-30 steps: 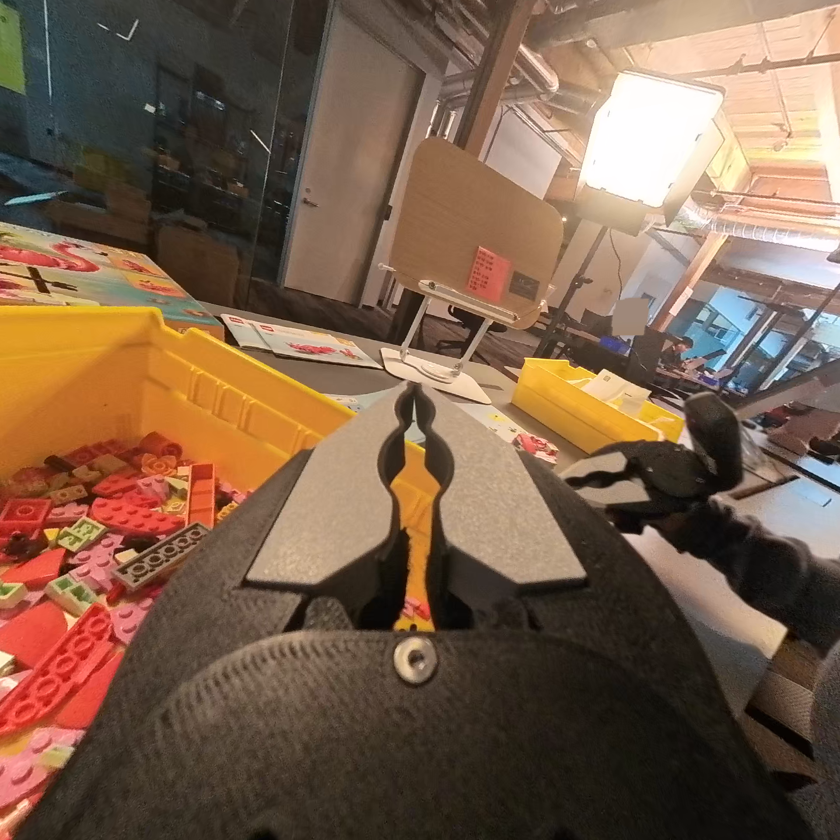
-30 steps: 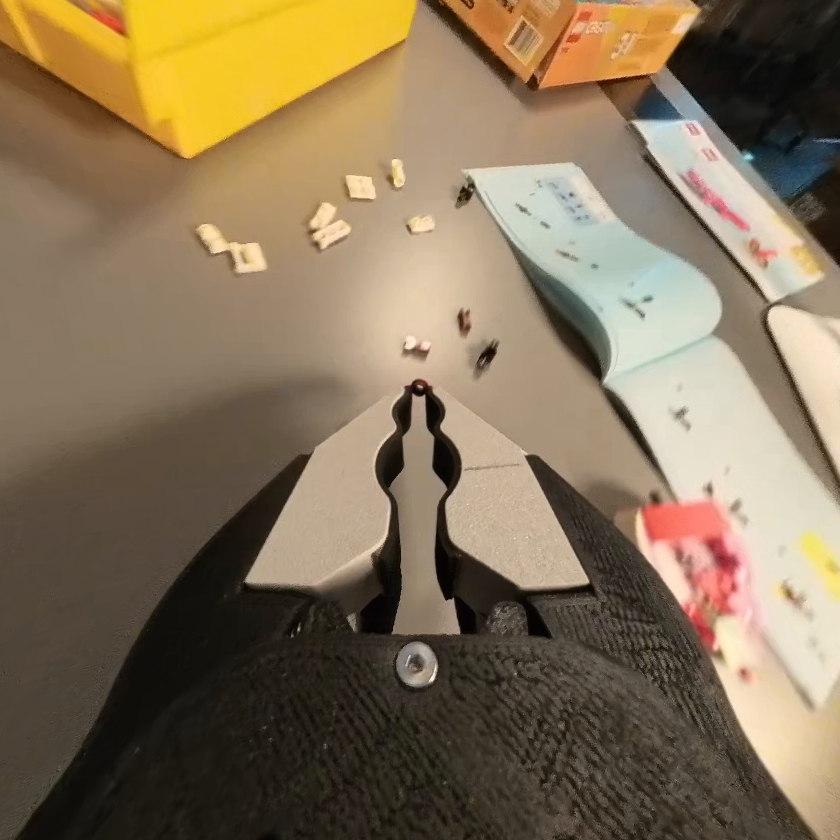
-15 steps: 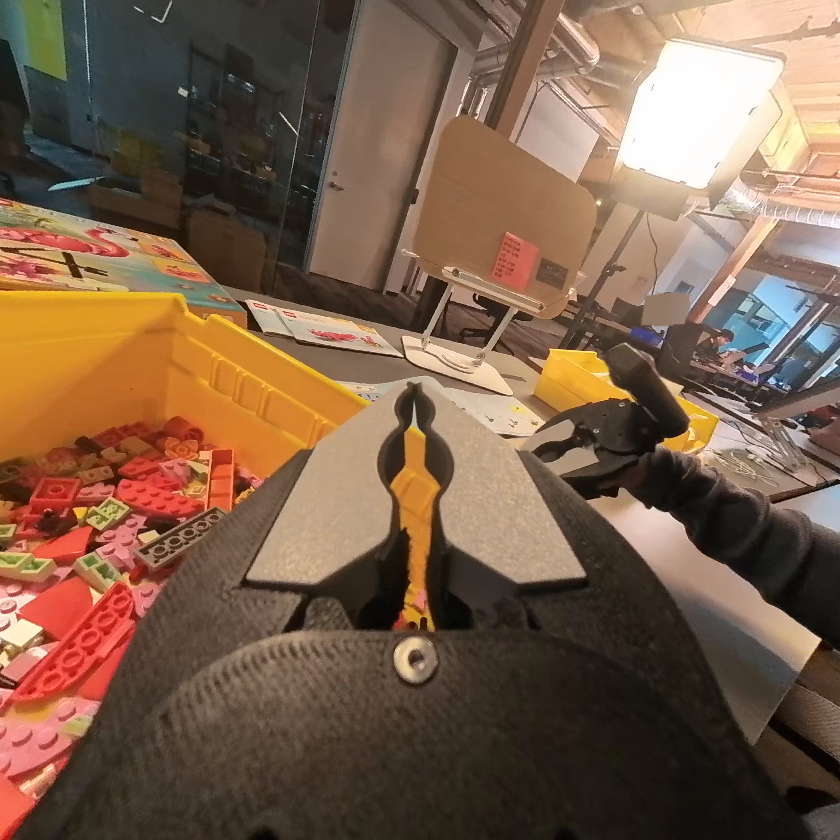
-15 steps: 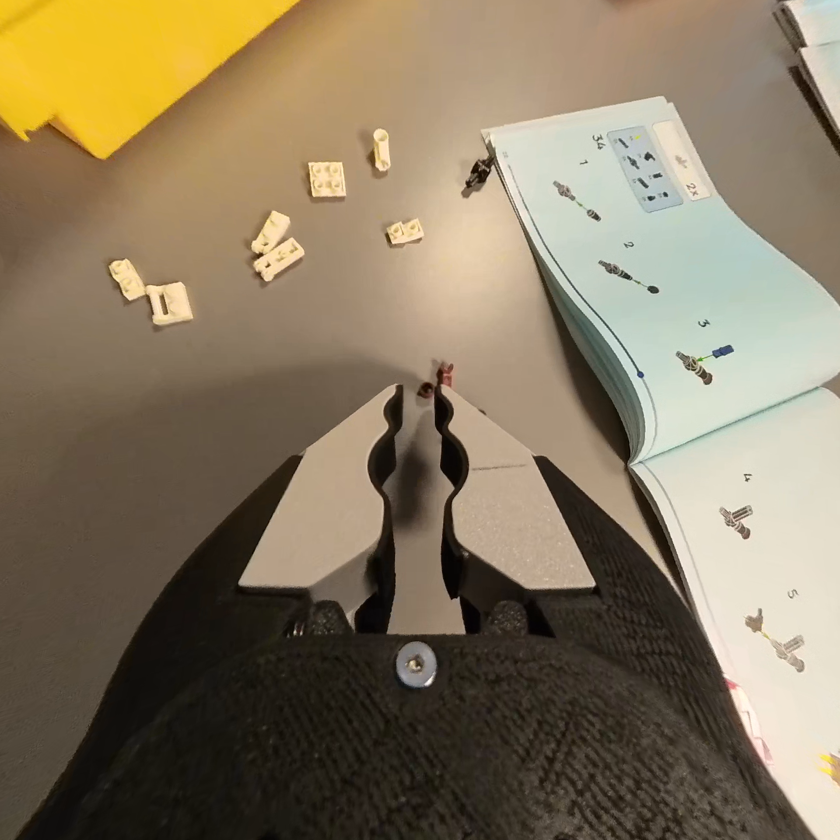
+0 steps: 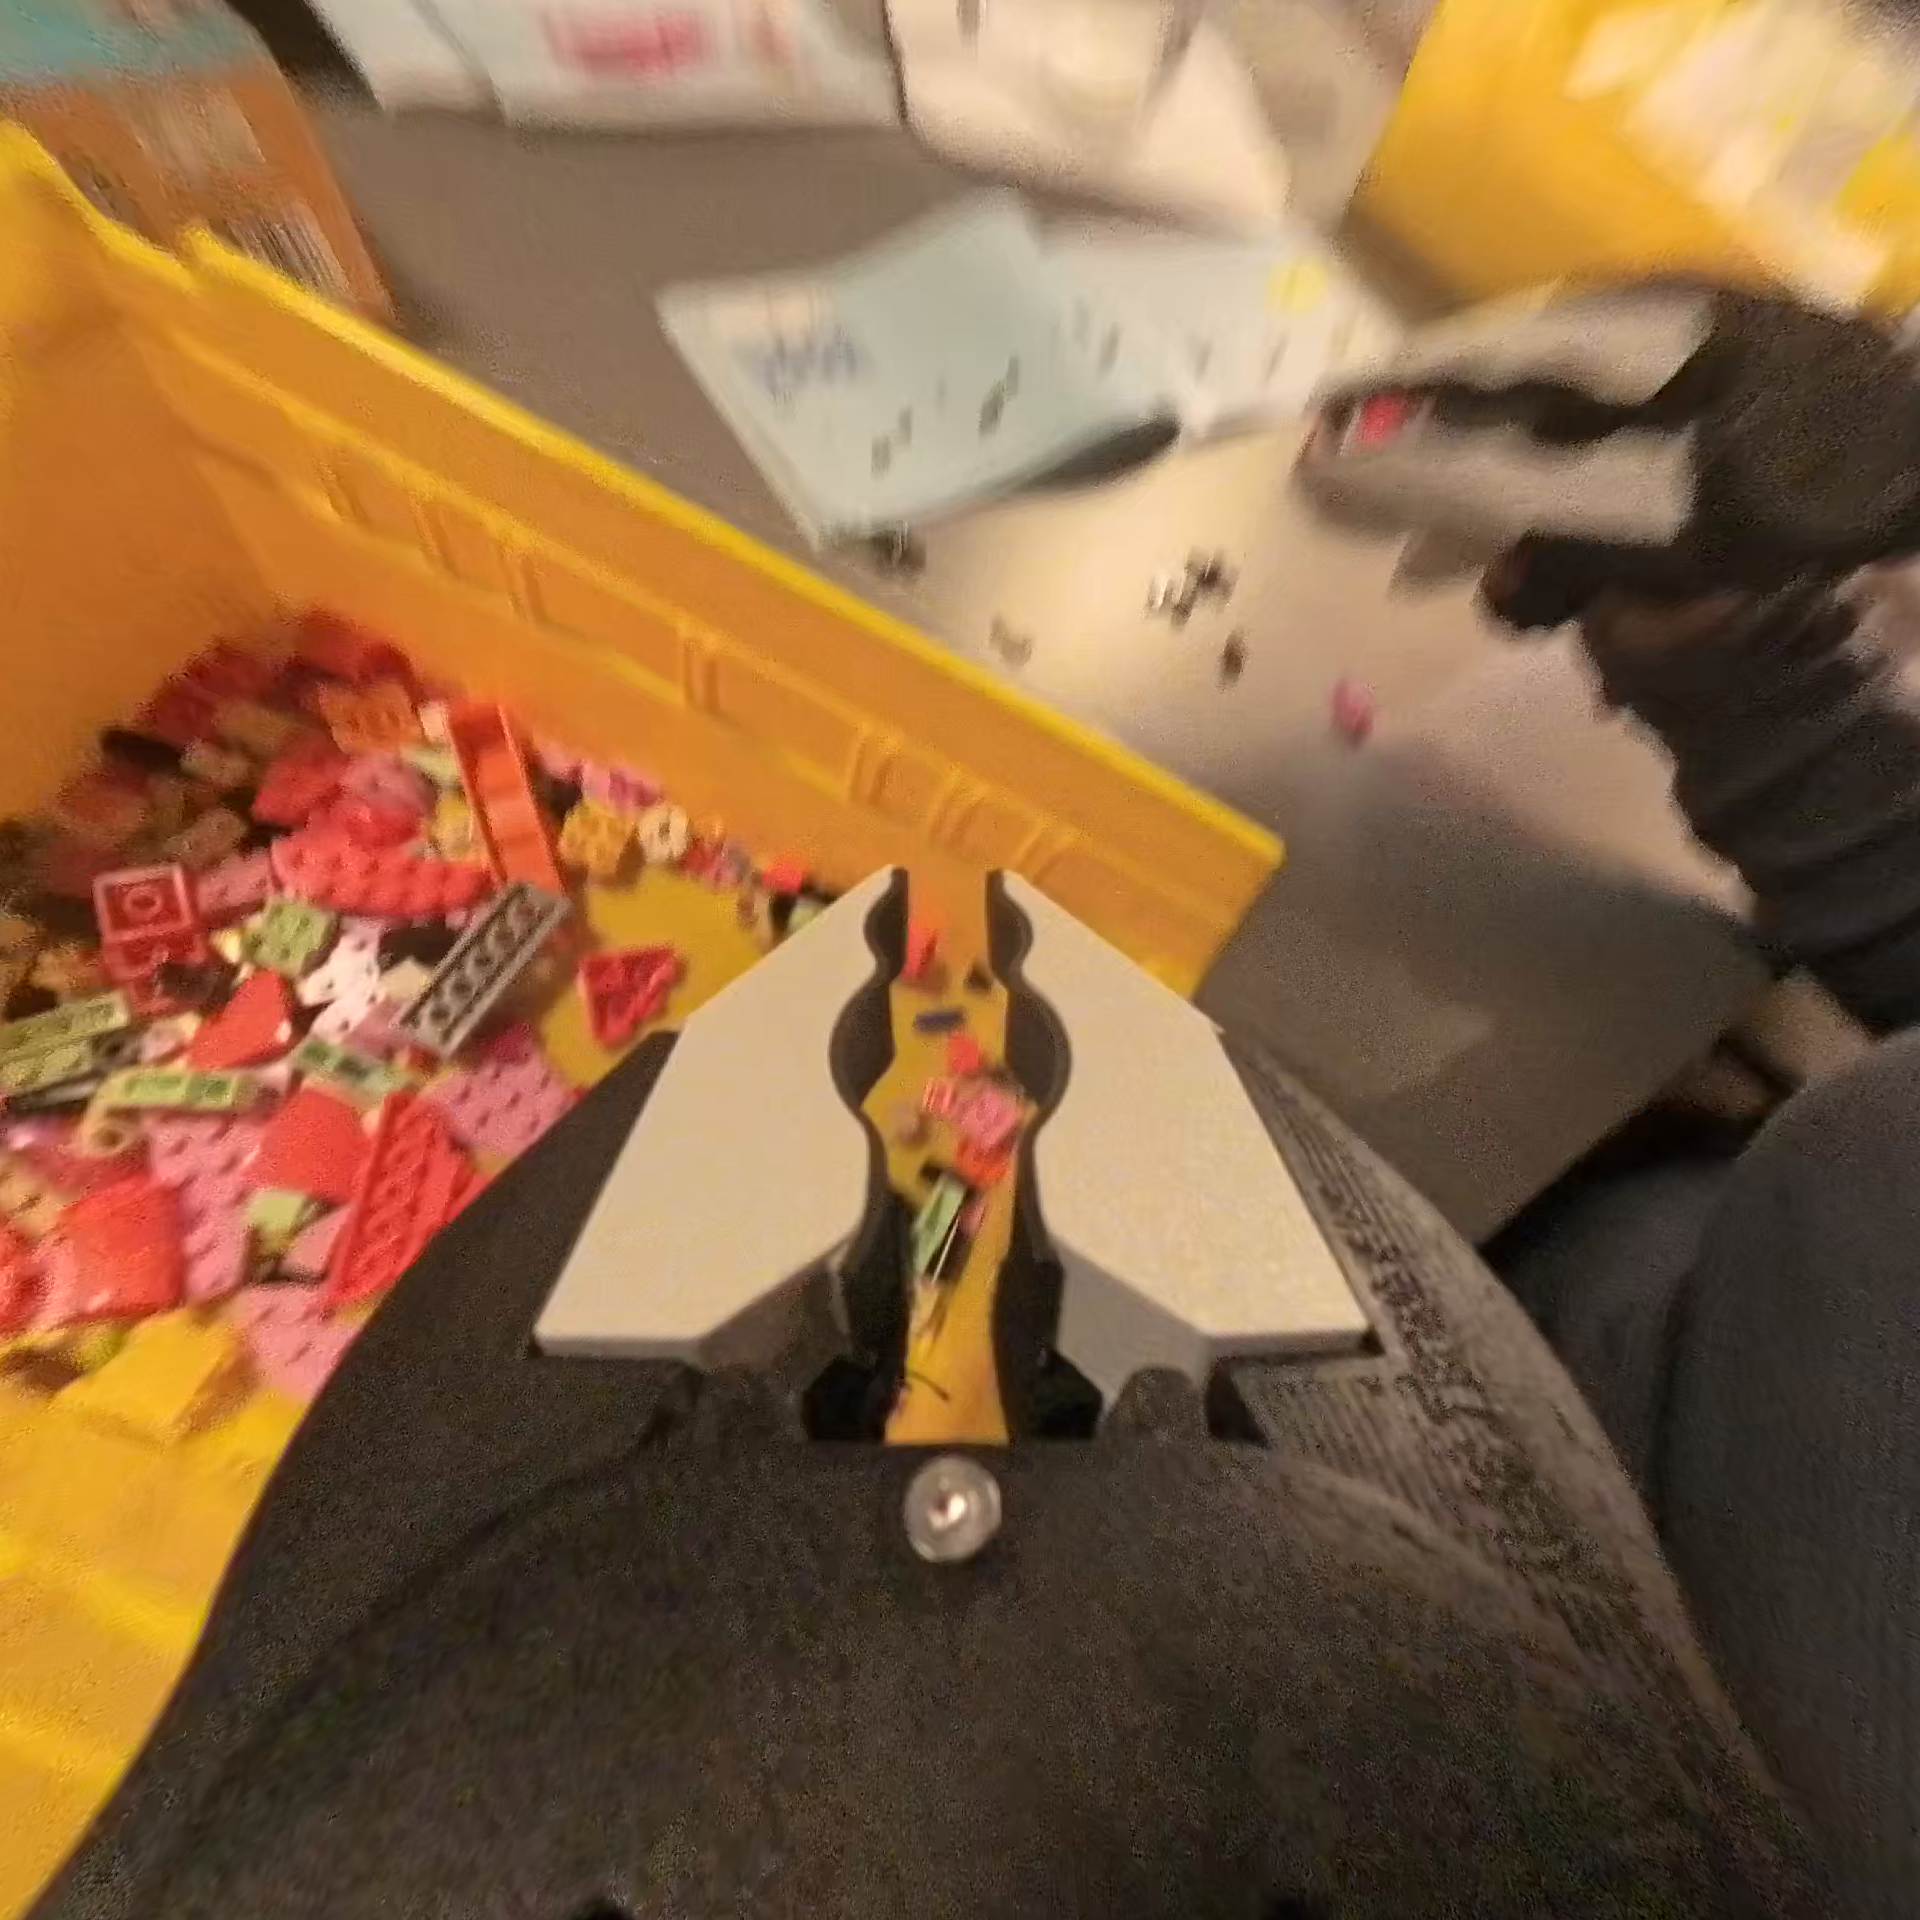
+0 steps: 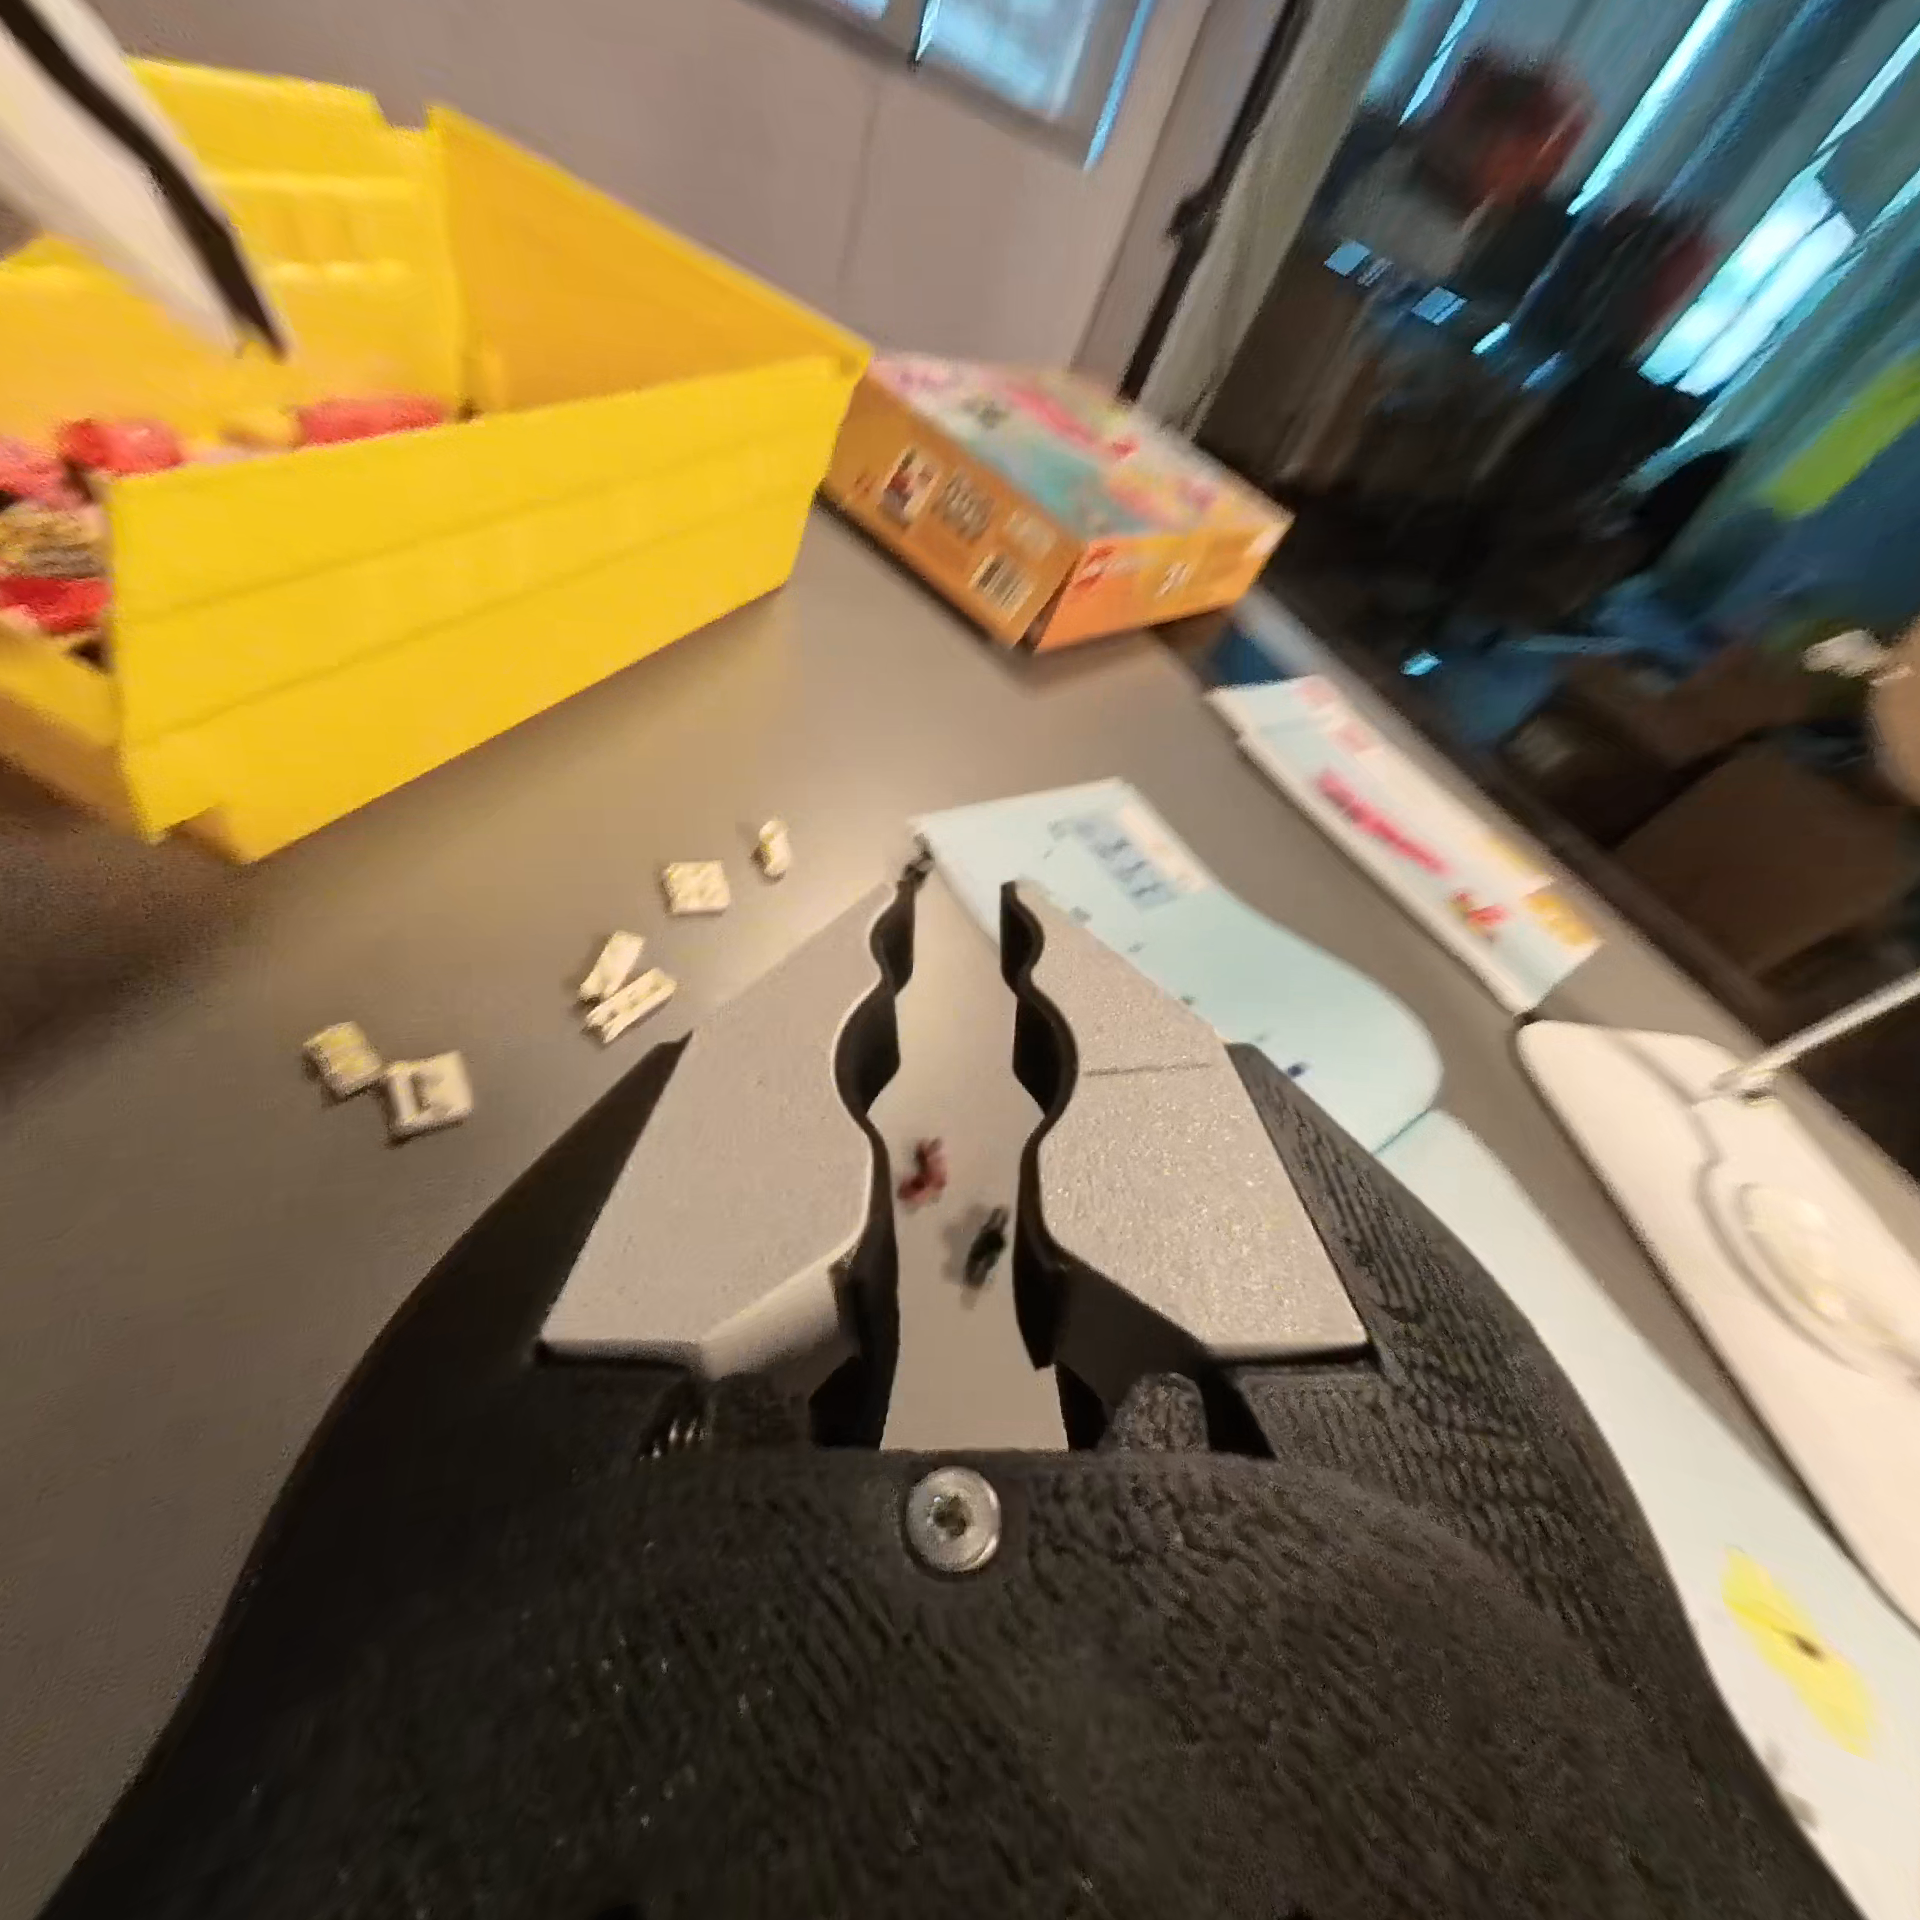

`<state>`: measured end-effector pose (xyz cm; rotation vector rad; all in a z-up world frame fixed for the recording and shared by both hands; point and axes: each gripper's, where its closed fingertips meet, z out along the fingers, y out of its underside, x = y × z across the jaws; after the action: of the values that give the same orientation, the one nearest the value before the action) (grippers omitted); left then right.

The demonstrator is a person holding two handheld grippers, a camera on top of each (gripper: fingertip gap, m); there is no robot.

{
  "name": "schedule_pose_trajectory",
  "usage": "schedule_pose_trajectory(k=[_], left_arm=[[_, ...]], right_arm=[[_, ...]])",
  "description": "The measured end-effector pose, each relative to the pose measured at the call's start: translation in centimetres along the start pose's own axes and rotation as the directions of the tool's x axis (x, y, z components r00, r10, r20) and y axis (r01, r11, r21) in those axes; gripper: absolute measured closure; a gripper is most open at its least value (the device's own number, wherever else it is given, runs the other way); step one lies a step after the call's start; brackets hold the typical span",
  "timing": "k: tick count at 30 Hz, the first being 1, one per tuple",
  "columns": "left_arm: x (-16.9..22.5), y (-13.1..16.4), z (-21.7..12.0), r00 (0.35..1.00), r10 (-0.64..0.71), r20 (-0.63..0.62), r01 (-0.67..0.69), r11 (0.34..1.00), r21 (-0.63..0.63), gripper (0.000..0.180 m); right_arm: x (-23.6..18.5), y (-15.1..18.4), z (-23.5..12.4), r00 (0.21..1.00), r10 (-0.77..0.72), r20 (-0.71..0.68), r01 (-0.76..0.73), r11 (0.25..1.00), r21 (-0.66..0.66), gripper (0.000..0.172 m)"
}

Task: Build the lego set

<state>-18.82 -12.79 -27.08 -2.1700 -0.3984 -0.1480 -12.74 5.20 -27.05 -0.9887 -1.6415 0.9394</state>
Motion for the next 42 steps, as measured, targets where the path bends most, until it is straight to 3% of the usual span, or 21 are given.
schedule_pose_trajectory(k=[3,6,9,12,16,18,22,24,26,30,36,42], left_arm=[[-1.3,2.4,0.4,0.989,0.127,0.072,-0.100,0.949,-0.298,0.170],[-0.5,4.2,0.8,0.991,0.133,-0.022,-0.129,0.880,-0.458,0.174],[-0.2,6.2,1.0,0.993,0.074,-0.087,-0.111,0.808,-0.579,0.168],[0.2,7.9,1.6,0.989,0.011,-0.148,-0.104,0.756,-0.646,0.155],[-0.5,9.8,1.6,0.986,0.007,-0.164,-0.125,0.676,-0.726,0.152],[-1.0,9.8,1.7,0.984,0.046,-0.173,-0.159,0.667,-0.728,0.151],[-0.6,8.0,3.1,0.940,0.214,-0.265,-0.336,0.713,-0.616,0.140],[0.0,7.3,3.5,0.864,0.362,-0.349,-0.500,0.690,-0.523,0.153],[1.2,7.4,3.3,0.787,0.425,-0.447,-0.608,0.656,-0.446,0.165],[2.1,8.2,3.4,0.738,0.405,-0.540,-0.651,0.640,-0.408,0.174],[2.0,8.9,3.9,0.682,0.443,-0.582,-0.709,0.595,-0.379,0.174],[1.6,9.3,4.5,0.697,0.430,-0.573,-0.696,0.595,-0.401,0.173]], right_arm=[[2.6,-1.2,-0.7,0.978,-0.063,-0.201,0.087,0.990,0.113,0.158],[5.6,-1.0,-2.3,0.915,-0.095,-0.392,0.170,0.972,0.163,0.159],[7.4,-0.4,-4.1,0.842,-0.137,-0.521,0.266,0.947,0.181,0.163],[8.6,1.8,-4.4,0.790,-0.238,-0.565,0.357,0.928,0.108,0.167],[11.7,2.5,-6.0,0.783,-0.087,-0.616,0.241,0.955,0.172,0.166],[12.3,3.0,-6.2,0.788,-0.031,-0.615,0.189,0.963,0.192,0.166],[12.2,3.2,-5.8,0.800,-0.037,-0.599,0.183,0.966,0.184,0.167],[11.9,3.2,-5.6,0.804,-0.048,-0.592,0.189,0.966,0.179,0.167],[11.8,3.2,-5.5,0.809,-0.047,-0.586,0.187,0.966,0.180,0.167],[11.8,3.3,-5.4,0.814,-0.043,-0.579,0.178,0.967,0.180,0.167],[11.4,3.3,-5.0,0.825,-0.059,-0.562,0.184,0.968,0.168,0.167],[11.3,3.5,-4.7,0.833,-0.059,-0.550,0.176,0.971,0.163,0.167]])
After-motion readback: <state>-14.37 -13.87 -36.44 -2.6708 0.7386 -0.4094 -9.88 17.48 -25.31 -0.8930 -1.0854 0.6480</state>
